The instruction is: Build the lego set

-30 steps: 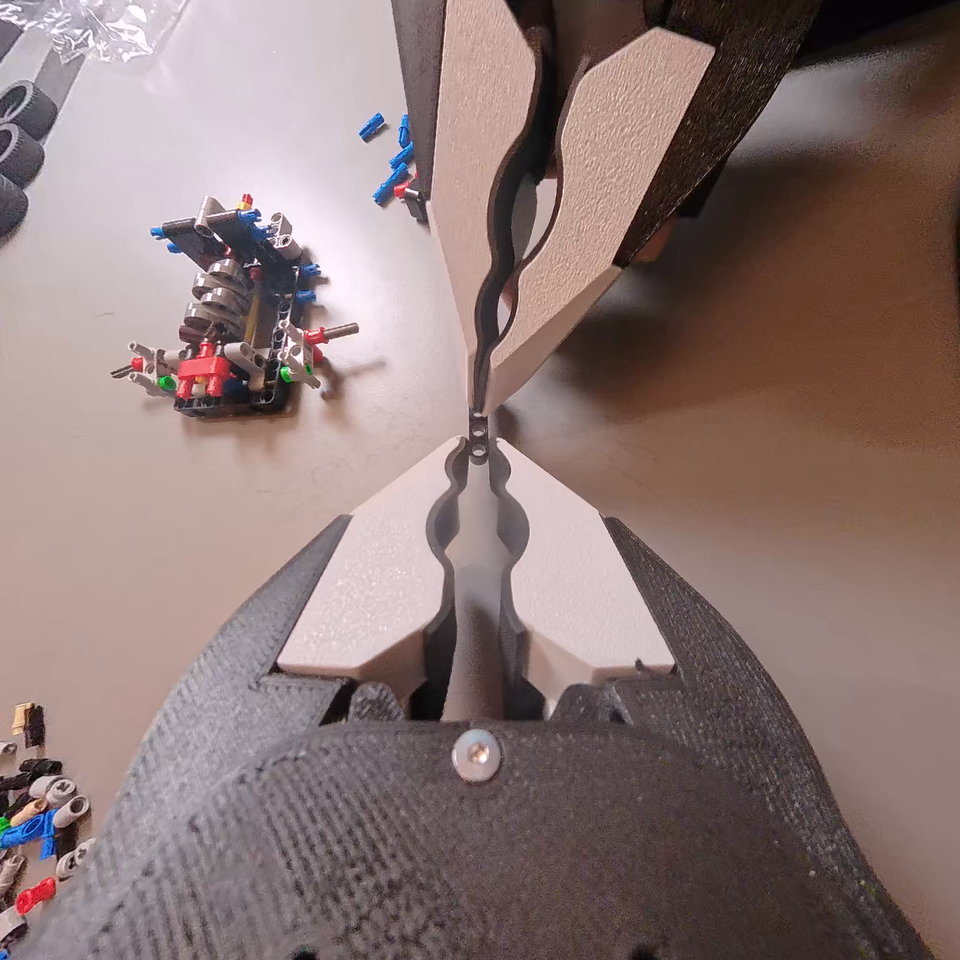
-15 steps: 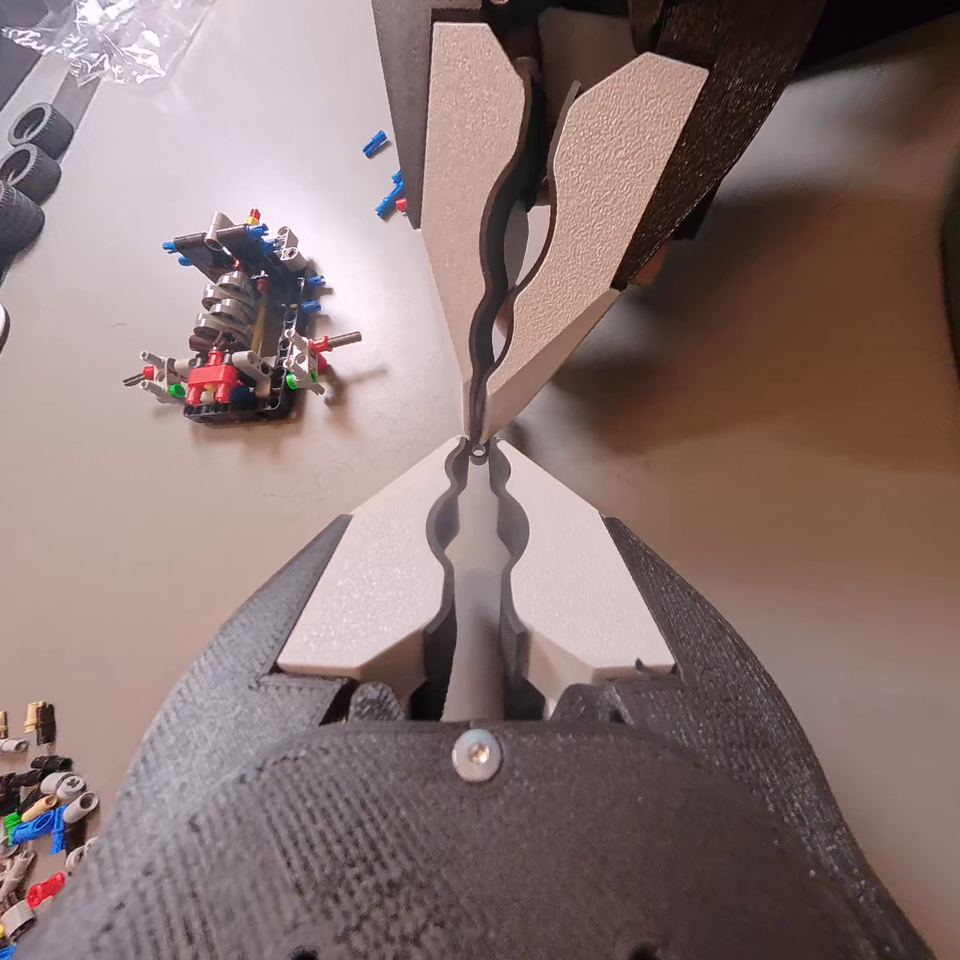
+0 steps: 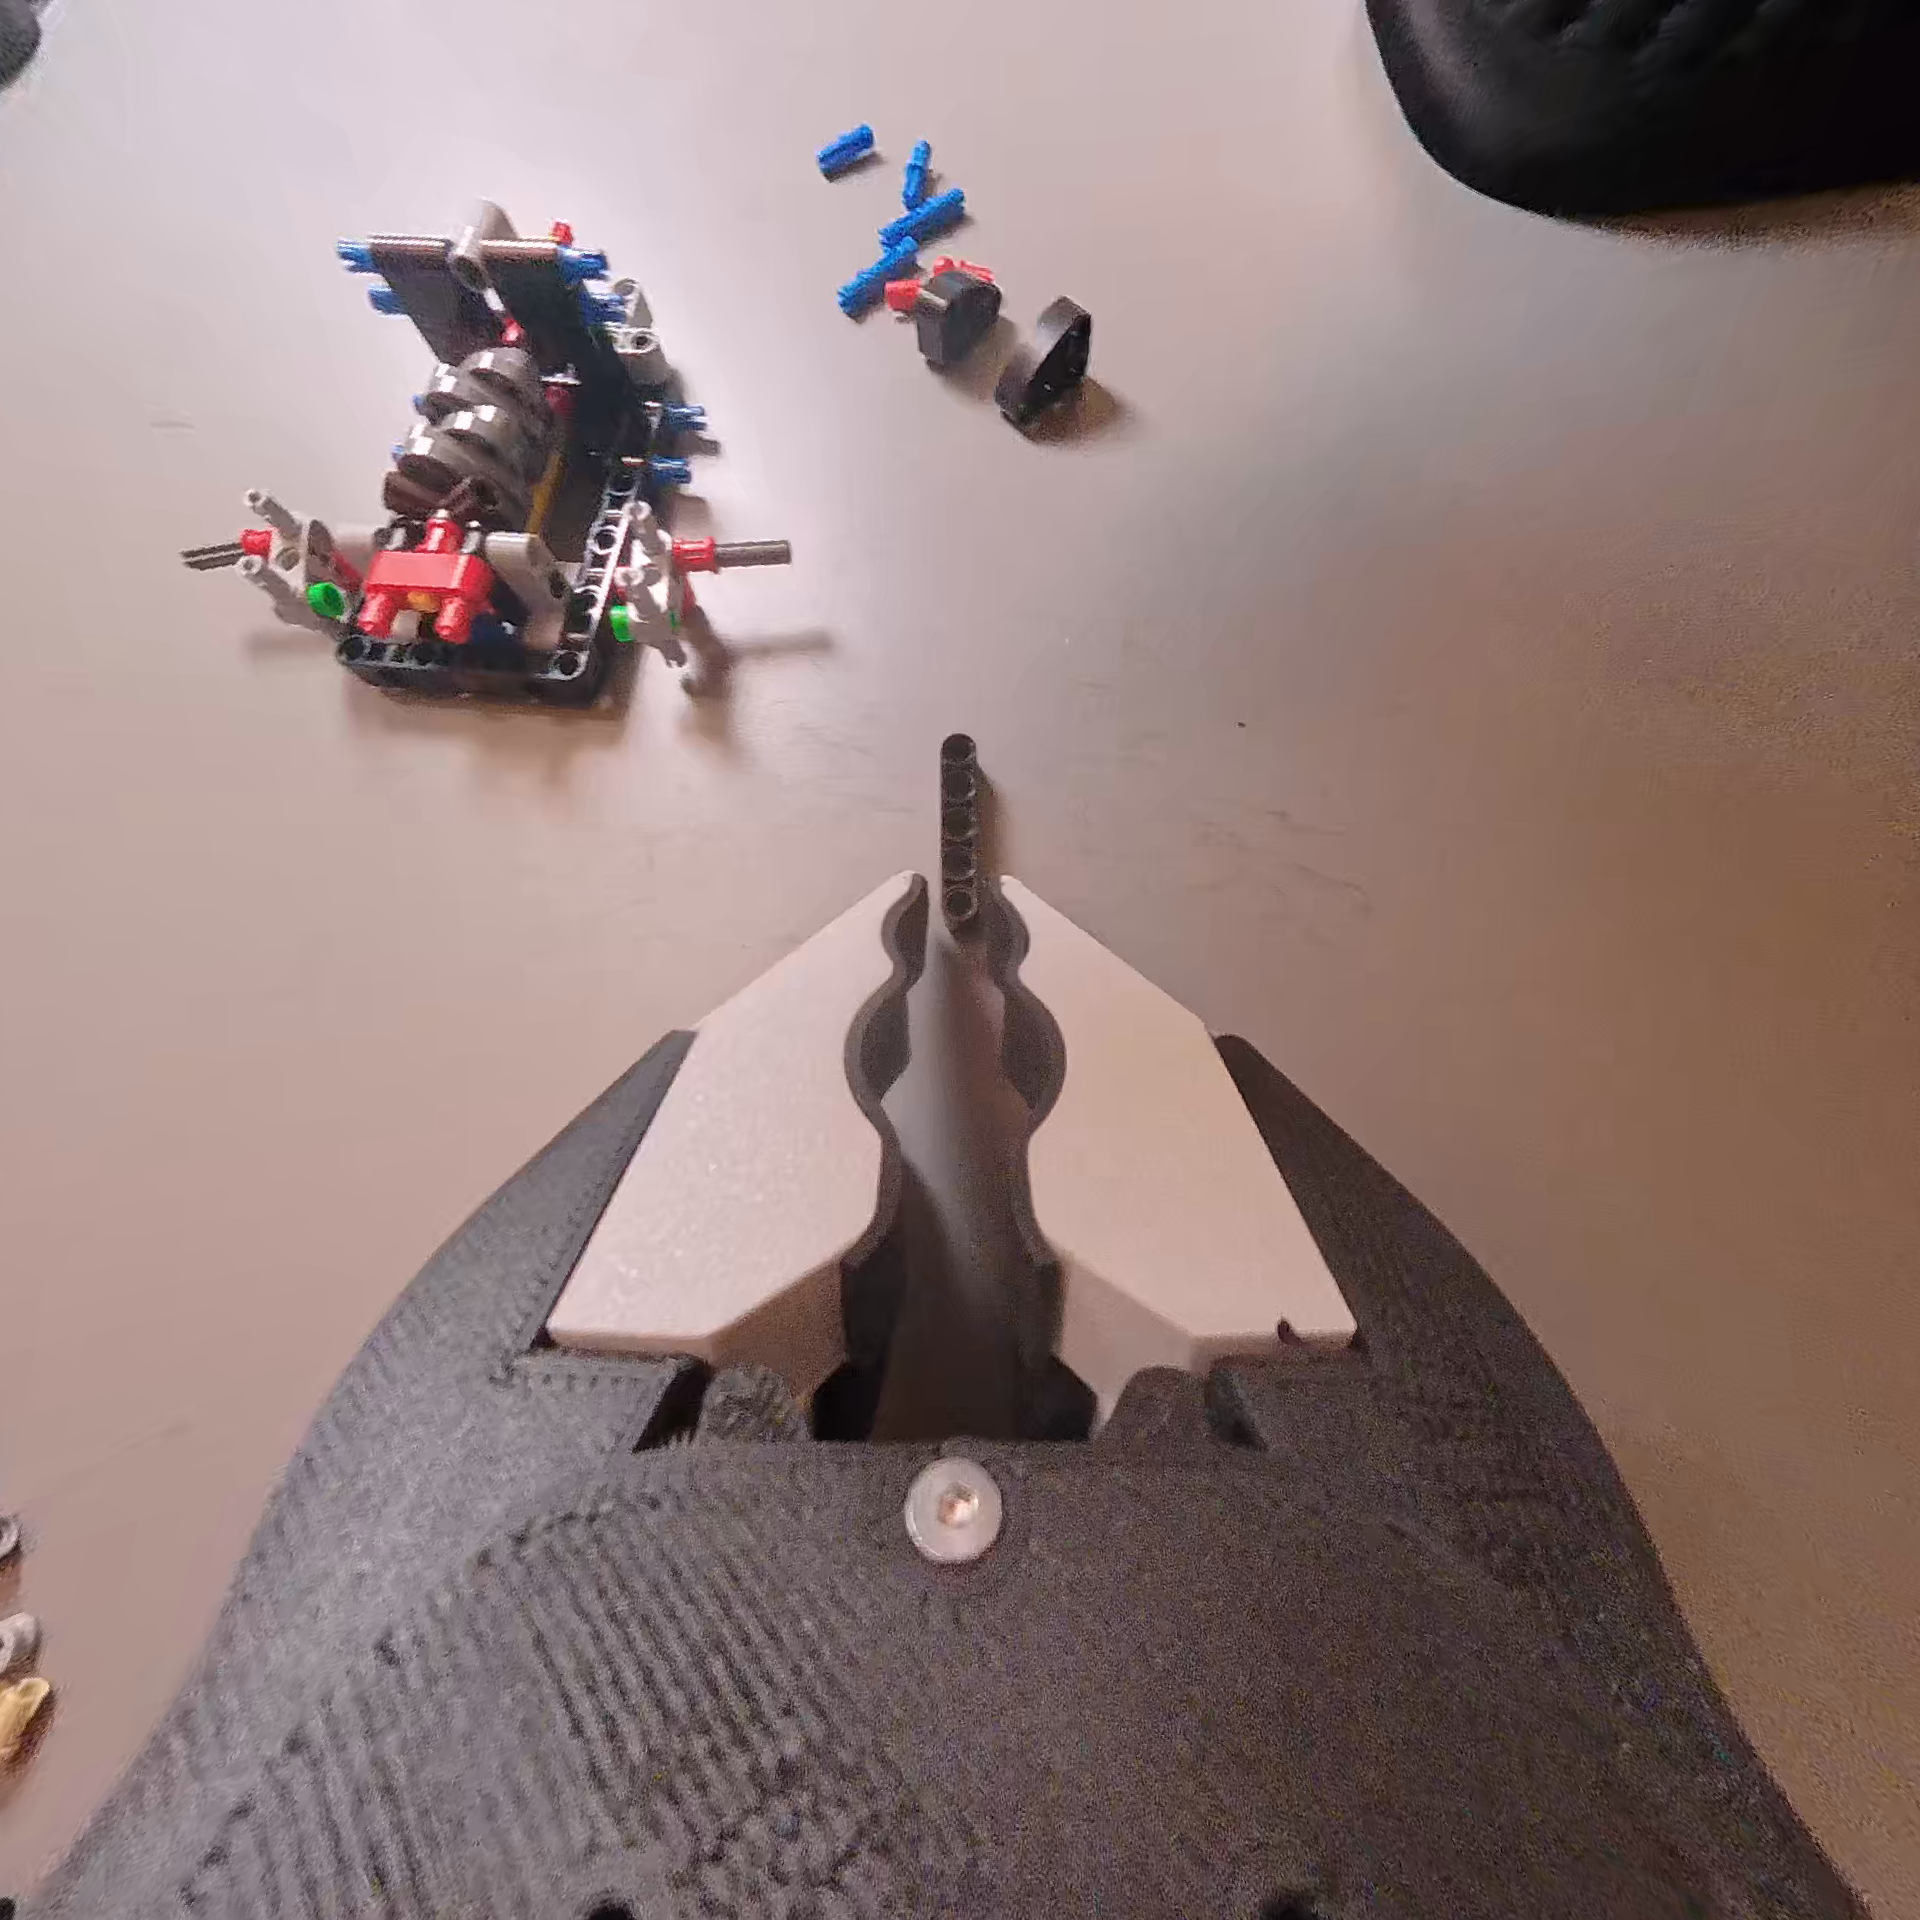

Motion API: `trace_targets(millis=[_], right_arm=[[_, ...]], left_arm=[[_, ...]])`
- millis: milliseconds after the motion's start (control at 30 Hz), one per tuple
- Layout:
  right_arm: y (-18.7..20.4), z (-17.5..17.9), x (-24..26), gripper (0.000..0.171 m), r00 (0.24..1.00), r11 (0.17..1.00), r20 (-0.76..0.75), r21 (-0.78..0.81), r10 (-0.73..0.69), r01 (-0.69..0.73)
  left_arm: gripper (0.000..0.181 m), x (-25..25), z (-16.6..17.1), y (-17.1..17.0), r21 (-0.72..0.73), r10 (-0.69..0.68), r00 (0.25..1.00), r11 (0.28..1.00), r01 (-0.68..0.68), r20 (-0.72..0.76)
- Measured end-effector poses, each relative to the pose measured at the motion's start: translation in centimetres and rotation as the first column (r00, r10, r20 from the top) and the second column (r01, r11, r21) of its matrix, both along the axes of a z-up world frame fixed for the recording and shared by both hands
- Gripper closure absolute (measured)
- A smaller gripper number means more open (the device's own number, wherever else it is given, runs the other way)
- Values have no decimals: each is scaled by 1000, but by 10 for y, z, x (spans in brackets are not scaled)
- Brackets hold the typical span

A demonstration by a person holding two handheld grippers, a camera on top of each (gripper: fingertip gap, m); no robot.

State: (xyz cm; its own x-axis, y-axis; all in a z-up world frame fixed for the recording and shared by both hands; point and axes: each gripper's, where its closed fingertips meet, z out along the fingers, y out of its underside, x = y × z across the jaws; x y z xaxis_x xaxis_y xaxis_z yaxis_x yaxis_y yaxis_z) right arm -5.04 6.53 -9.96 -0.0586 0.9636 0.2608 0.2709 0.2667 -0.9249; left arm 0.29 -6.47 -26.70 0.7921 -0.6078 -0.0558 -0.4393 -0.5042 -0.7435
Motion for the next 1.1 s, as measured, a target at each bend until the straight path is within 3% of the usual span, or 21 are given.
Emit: trace_targets(millis=[33, 133, 267, 400, 567, 700, 1100], right_arm=[[17, 17, -11, 171, 997, 999, -66, 19, -29, 30], [63, 65, -47, 171, 965, 994, -243, 20, -100, 108], [119, 113, -97, 171, 900, 972, -392, 55, -190, 230], [166, 134, -149, 171, 882, 946, -393, 78, -260, 314], [213, 144, -194, 171, 881, 915, -329, 100, -339, 390], [230, 146, -211, 171, 893, 907, -276, 129, -356, 401], [227, 145, -218, 171, 903, 904, -249, 164, -350, 395]], left_arm=[[168, -2, 2, 1, 5, 14, 1000, 1000, -14, 14], [161, -11, 17, 7, 50, 69, 995, 996, -73, 78], [160, -44, 61, 21, 254, 206, 965, 936, -243, 163], [165, -91, 109, 22, 460, 335, 907, 783, -419, 256], [172, -133, 129, 12, 569, 422, 870, 662, -488, 255], [175, -144, 140, 7, 628, 445, 864, 609, -484, 235], [176, -135, 134, 9, 627, 423, 882, 635, -452, 207]])
